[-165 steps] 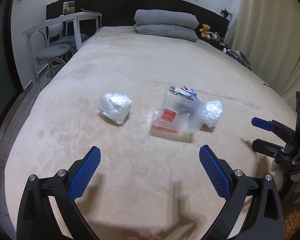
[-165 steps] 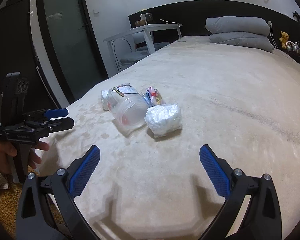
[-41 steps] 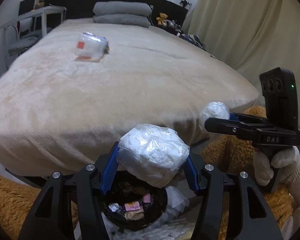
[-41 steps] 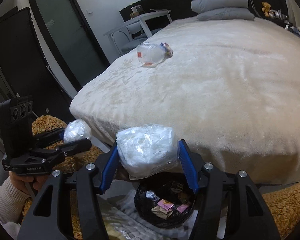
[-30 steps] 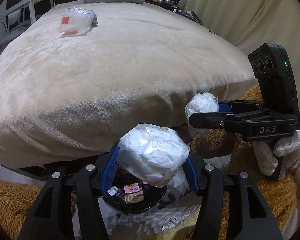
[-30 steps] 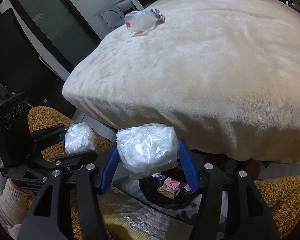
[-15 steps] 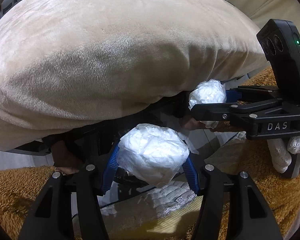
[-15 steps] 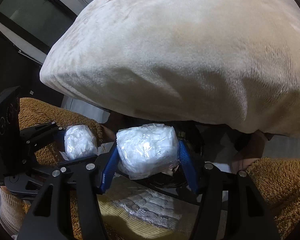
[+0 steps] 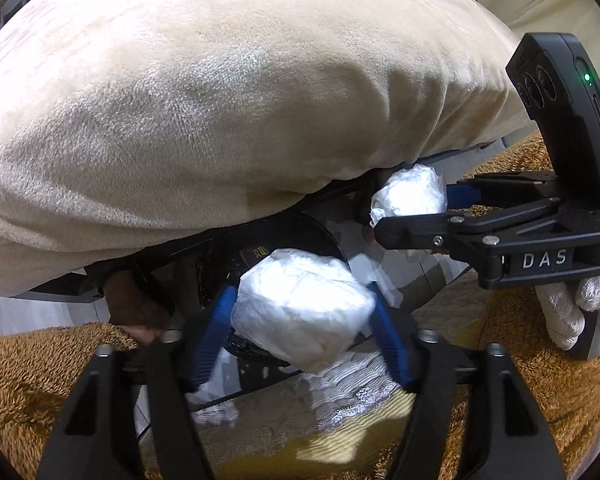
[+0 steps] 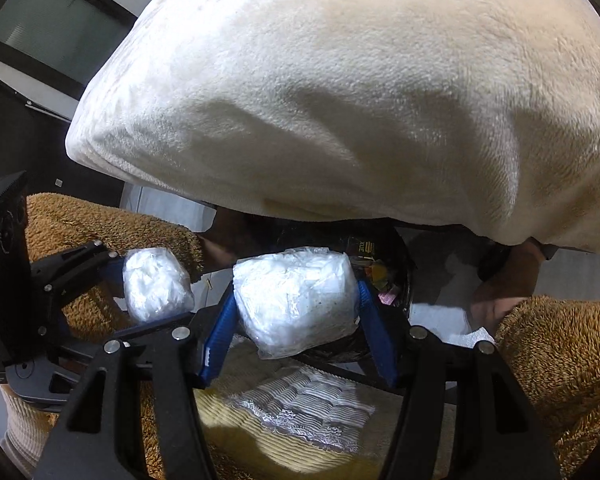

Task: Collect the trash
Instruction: 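Open both grippers over the bin, releasing the white bundles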

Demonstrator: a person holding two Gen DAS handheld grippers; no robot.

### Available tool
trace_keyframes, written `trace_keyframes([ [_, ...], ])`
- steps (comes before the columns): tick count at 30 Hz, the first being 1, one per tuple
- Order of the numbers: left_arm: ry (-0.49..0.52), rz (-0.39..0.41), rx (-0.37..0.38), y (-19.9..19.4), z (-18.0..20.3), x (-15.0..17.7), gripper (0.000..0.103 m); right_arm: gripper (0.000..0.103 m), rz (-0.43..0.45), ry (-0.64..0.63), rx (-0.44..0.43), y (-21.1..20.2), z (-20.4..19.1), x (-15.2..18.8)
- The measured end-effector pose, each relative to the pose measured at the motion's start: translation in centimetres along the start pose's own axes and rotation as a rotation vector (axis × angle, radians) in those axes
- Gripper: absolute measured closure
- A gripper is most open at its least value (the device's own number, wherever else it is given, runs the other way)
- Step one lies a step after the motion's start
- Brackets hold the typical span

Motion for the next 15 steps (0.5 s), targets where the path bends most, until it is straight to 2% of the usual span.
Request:
trace_keyframes([
  [5, -0.013, 0.001, -0.006, -0.01, -0.57, -0.17, 0.029, 0.035, 0.004, 0.028, 0.004, -0.1, 0.54, -0.14],
  [15, -0.019, 0.005, -0.019, 0.0, -0.86, -0.36, 0.029, 0.035, 0.026, 0.015, 0.001, -0.35, -0.08, -0.53],
])
Point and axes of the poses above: each gripper's, at about its wrist camera, not at the fingertips, and y roughly the way its jaws point, z to its right, x to its underside, the point moved 7 cm from there along y, roughly the way its jaws point, and after that the axes turned 12 degrees about z, right-handed, at the moved point
